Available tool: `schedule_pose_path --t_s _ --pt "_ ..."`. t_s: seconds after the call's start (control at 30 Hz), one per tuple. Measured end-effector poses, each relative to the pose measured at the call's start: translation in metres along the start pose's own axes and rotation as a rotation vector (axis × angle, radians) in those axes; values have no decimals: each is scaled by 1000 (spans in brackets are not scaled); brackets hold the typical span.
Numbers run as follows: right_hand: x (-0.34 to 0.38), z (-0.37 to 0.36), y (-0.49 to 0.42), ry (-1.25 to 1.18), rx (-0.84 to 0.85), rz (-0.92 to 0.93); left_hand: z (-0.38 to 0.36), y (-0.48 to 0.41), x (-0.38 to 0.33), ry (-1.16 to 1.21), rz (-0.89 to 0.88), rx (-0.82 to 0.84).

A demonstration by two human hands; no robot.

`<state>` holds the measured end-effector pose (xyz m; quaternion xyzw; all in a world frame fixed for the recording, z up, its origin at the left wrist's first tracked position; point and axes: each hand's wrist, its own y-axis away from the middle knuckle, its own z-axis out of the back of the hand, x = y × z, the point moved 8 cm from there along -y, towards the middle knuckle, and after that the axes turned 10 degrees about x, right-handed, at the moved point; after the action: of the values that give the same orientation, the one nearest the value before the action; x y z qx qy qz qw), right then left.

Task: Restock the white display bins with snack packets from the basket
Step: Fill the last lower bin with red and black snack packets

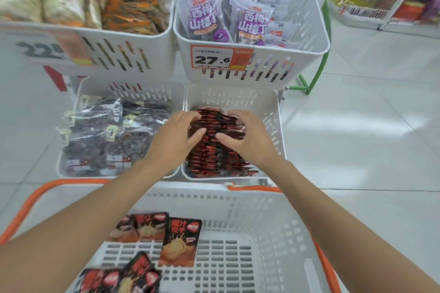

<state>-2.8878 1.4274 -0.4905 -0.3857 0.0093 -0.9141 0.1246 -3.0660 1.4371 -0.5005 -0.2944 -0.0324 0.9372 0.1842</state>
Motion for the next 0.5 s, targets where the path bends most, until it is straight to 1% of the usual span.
schedule_pose_path --t_s 0.07,0.1,0.13,0.2,0.27,0.3,0.33,0.4,0.43,0.47,0.5 --pt "39 -15 31 -3 -58 83 14 43 -3 39 38 -17" --pt "55 -28 47 -7 -49 119 18 67 -1 52 57 -11" --pt "65 -44 62 -12 -20 133 19 91 5 65 81 8" --pt "74 -84 89 -43 102 122 18 139 26 86 164 48" --pt "67 -130 114 -36 234 59 14 184 56 64 284 87" --pt "54 -149 126 -34 246 -34 11 204 71 48 338 114" --pt "33 -163 137 -55 199 -187 8 222 85 40 383 142" --pt "-20 -182 164 -271 33 -619 3 248 104 44 446 190" --pt "-41 -196 178 -399 17 -831 2 256 111 54 466 204" --pt "-54 -212 187 -489 65 -962 1 262 117 77 488 211" --pt "-63 -224 189 -552 114 -1006 1 267 121 109 511 209"
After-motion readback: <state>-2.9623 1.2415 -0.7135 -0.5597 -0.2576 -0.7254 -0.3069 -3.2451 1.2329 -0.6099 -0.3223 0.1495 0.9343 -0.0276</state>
